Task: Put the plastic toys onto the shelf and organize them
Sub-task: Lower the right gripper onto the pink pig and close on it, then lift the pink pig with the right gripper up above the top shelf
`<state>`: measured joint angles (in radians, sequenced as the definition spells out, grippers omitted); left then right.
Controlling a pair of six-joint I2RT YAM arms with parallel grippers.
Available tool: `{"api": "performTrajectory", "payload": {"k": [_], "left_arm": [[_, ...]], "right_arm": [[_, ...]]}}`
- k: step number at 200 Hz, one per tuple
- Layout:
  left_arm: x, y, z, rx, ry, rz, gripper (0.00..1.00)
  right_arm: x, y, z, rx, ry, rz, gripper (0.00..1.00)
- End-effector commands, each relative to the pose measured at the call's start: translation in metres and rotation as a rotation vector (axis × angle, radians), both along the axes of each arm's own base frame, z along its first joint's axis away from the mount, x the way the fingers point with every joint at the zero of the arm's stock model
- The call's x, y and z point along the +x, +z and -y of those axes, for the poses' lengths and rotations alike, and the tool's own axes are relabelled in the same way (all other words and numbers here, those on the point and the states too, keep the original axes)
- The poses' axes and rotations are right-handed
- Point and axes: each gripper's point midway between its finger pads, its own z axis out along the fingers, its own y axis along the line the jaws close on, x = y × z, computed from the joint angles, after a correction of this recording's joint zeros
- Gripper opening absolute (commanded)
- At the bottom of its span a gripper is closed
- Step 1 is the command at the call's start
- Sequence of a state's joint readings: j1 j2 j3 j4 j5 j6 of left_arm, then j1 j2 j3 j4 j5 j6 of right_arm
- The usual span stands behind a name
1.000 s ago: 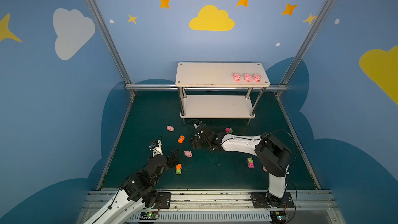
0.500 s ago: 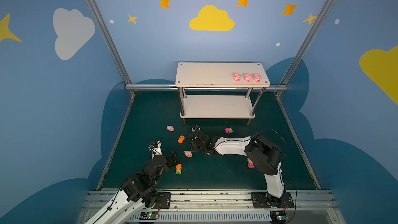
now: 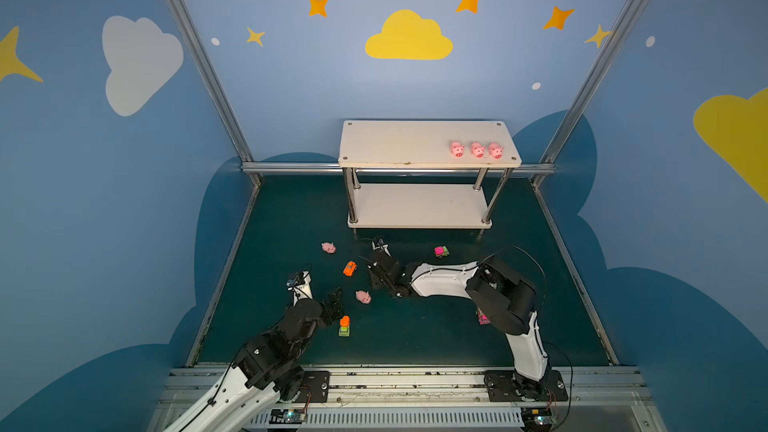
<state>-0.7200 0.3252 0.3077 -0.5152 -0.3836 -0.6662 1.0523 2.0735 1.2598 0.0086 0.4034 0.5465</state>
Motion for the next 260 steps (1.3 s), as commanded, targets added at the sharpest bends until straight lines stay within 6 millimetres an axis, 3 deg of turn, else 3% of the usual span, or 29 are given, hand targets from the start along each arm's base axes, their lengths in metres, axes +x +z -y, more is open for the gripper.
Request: {"api": "performTrajectory", "payload": {"k": [1, 75, 132, 195, 260], "left_arm": [[0.0, -0.005, -0.004, 0.023, 0.01, -0.006, 1.0], [0.0, -0.005, -0.004, 0.022, 0.011, -0.004, 1.0], [0.0, -0.004, -0.003, 0.011, 0.008, -0.003, 1.0], [0.002, 0.002, 0.005, -0.018, -0.013, 0.008, 1.0], [0.012, 0.015, 0.028, -0.02, -0.091, 0.0, 1.0]], "right_arm": [[0.002, -0.009, -0.003, -0.011, -0.015, -0.006, 0.49], [0.001, -0.019, 0.003, -0.055, -0.034, -0.033, 0.39], [-0.005, -0.011, 0.015, -0.082, -0.02, -0.034, 0.34], [-0.022, 0.019, 0.031, -0.078, 0.031, -0.037, 0.32], [-0.042, 0.064, 0.058, -0.056, 0.06, -0.019, 0.32]]}}
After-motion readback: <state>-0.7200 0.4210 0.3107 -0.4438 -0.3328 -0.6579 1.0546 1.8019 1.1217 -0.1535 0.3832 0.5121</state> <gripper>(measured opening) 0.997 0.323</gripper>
